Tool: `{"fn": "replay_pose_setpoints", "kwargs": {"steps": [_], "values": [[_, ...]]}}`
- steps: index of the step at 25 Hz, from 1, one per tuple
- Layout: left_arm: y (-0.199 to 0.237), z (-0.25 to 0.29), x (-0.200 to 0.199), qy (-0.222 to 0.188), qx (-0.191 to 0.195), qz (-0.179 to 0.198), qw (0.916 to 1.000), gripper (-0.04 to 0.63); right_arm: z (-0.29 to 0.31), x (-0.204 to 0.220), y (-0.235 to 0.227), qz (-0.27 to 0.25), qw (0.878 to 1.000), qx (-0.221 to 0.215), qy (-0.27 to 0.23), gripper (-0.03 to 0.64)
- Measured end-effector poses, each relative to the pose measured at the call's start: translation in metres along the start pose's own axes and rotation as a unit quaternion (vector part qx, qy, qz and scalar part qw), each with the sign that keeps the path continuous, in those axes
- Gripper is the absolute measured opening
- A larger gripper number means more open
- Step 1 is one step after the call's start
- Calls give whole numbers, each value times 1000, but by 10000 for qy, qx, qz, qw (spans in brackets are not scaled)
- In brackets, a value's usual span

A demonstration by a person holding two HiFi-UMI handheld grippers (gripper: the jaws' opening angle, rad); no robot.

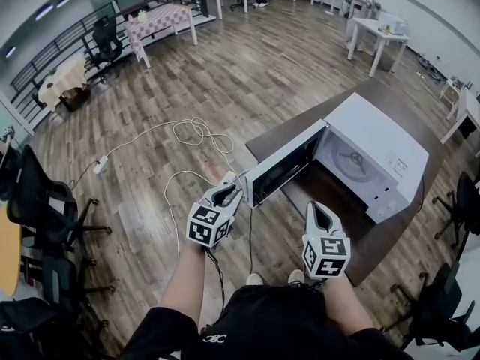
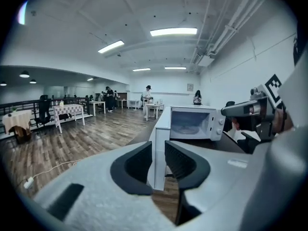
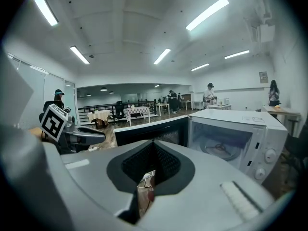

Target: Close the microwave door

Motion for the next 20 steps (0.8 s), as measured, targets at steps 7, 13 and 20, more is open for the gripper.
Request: {"fn": "replay_pose_setpoints", "kwargs": {"steps": [7,13,20], "values": [[7,31,12,454,362,560,9967,129,-16,-8,-26,99,9995,105,-288,8],[18,41,19,536,293,678,9958,147,-19,7,-40,238,9992,276,-146,8],[13,51,15,600,729,743,9928,166,-18,23,-42,271,9992,291,36,8]]}}
Point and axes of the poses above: the fingertips, and each gripper's own axes: z forward along the fingers, y to its left, x out of its underside, the point moved 1 cm from there along -z, backward along the fingers, and after that the axes turned 3 degrees about y, right-handed, at the moved point
